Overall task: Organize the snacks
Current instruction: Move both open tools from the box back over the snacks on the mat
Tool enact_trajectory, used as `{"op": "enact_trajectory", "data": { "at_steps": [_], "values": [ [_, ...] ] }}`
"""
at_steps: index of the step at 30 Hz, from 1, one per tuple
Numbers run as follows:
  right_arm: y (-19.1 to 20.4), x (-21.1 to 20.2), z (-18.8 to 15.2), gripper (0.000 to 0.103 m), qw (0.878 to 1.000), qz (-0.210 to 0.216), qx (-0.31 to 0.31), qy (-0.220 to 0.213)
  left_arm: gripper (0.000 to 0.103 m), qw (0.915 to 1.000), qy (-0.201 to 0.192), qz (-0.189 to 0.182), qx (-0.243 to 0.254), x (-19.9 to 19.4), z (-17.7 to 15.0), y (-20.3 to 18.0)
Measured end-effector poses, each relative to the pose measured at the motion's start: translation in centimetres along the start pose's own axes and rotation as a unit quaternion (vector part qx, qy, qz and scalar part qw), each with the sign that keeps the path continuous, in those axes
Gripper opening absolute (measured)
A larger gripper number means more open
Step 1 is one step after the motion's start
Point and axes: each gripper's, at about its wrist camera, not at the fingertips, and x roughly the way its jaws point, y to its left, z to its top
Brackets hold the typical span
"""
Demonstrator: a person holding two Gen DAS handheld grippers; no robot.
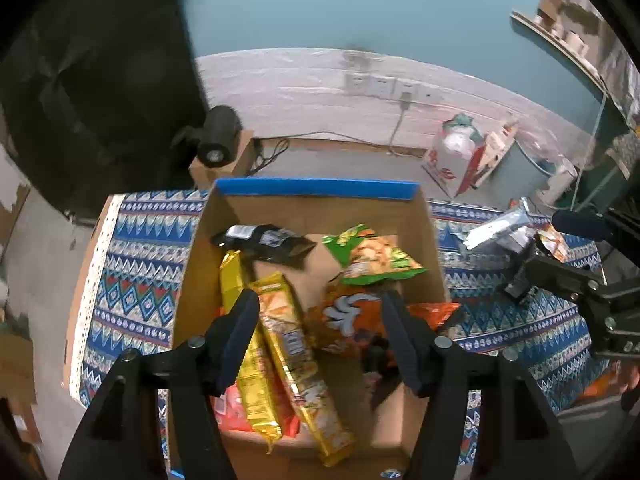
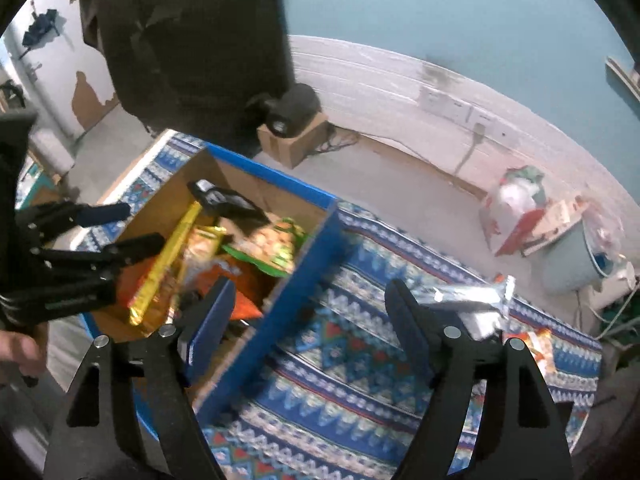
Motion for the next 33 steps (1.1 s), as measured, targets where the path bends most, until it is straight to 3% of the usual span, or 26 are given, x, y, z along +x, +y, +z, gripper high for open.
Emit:
{"op": "enact_trajectory", "data": {
  "at_steps": [17,33],
  "values": [
    [-9.2,-3.4,-6.0,0.077,0.998,-0.036,0.051,0.003,0.069,0.9957,-0.001,-0.021,0.090,-0.1,0.6,-8.5],
    [-18.5,-6.2,-10.7,0.078,0.991,-0.073,0.116,-0.001,0.074,0.9839,0.005,-0.040,0.174,0.6,1.8,-17.2]
  ]
}}
